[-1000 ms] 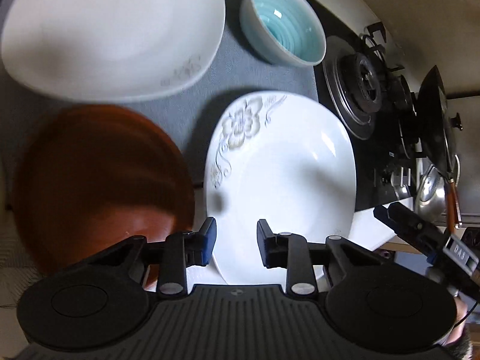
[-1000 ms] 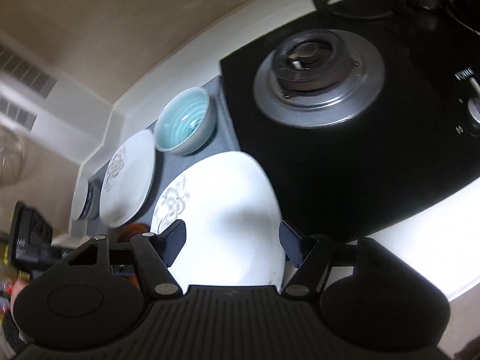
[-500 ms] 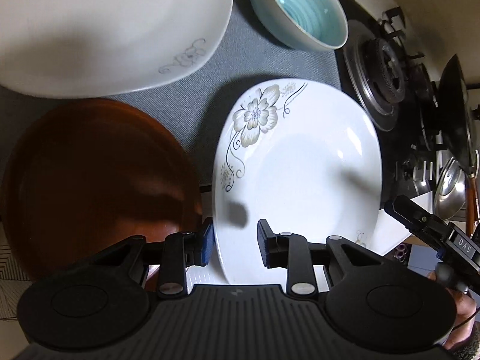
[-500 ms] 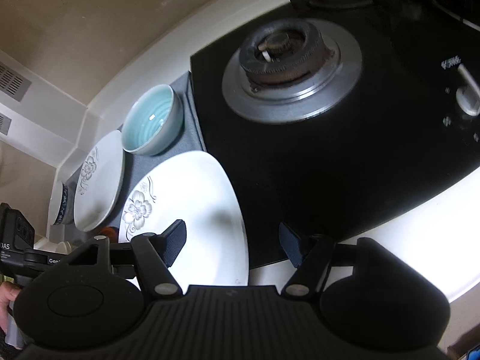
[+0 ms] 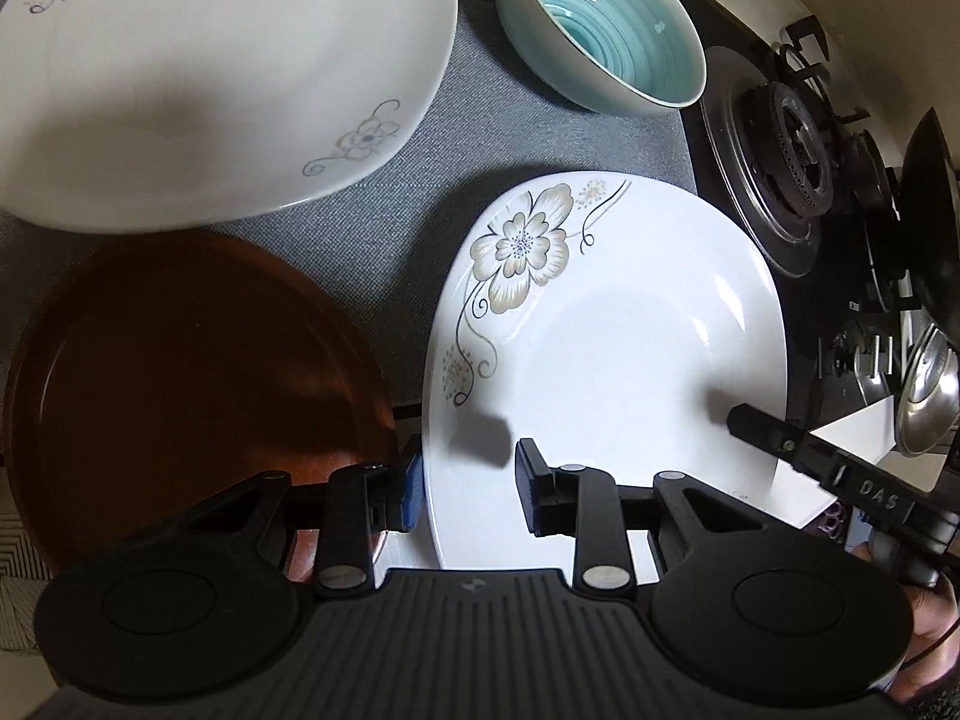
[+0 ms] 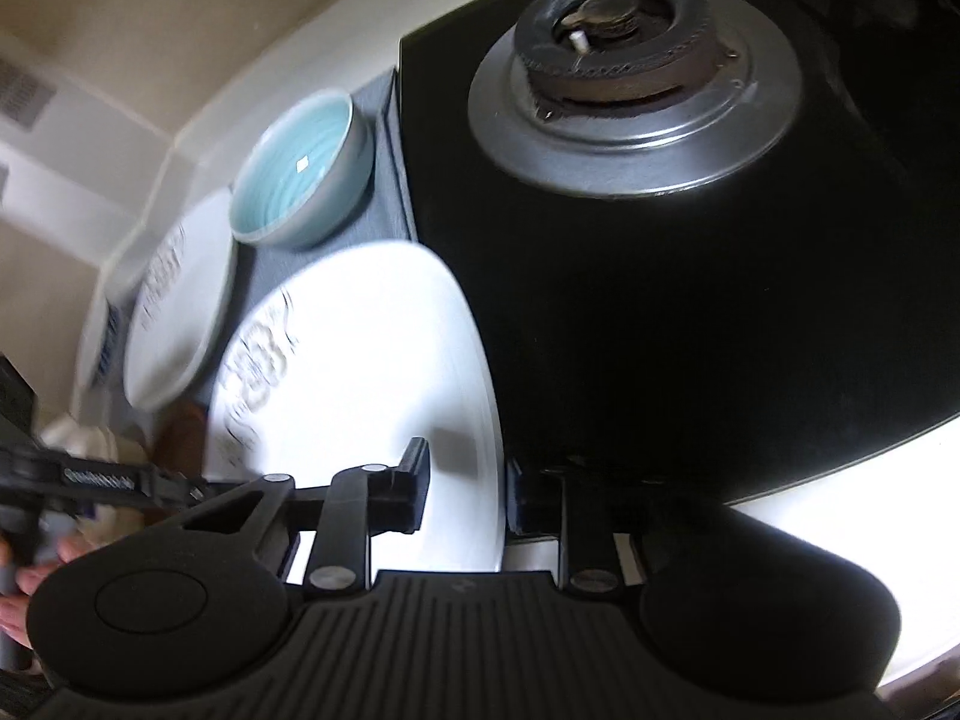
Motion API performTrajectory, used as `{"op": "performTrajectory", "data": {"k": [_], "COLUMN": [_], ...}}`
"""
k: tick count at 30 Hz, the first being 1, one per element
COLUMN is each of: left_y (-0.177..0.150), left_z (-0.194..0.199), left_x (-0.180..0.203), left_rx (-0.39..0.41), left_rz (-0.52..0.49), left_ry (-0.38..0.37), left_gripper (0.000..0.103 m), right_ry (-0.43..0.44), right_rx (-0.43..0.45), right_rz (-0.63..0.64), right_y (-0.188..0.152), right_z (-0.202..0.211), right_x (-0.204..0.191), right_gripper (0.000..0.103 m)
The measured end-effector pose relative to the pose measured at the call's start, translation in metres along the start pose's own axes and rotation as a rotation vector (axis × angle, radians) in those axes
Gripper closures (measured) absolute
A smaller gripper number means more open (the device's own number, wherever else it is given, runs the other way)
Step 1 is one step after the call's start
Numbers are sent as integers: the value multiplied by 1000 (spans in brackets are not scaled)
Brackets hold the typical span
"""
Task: Organize plates and bowls
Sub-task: 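Close the left tool on the plate rim while the right tool grips it too, then lift the flower plate with both tools toward the other white plate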
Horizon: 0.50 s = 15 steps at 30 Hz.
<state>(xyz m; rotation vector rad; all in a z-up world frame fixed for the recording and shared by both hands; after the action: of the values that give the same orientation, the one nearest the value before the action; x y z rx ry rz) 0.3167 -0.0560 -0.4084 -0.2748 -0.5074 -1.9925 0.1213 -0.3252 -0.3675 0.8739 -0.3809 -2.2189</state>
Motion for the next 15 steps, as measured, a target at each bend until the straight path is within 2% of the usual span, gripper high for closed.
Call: {"op": "performTrajectory", "data": {"k": [6,8,12,15], "left_y": [-3,-1,0,-5], "left_z": [-4,-5,-5,-2], "left_x": [3,3,4,9], "left_rx": [-14,-15,-9,19], "left_rz": [-5,7,-1,-51], "left_ry": [-16,-19,-29,-4], "left_gripper": [71,70,62,66], "right_ry": [1,20,35,26], "right_rx": [-15,-14,-18,-16], "right_rz": [3,-25,-49,-37], "right_y": [-3,-4,-5,-5], "right_z": [6,6,2,3], "right_x": [8,14,14,12], "right_gripper": [87,87,84,83]}}
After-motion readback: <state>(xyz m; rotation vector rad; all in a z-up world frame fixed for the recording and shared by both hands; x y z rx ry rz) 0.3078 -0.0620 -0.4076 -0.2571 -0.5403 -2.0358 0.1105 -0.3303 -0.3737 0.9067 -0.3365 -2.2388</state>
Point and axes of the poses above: each gripper's, at about its wrist camera, not at the fingertips, and z roughly against the way its jaws point, x to its right, y to its top, the point moved 3 cm from there along -z, roughly the way its jaws point, and after that the axes turned 13 degrees about x, right-handed, at the moved point
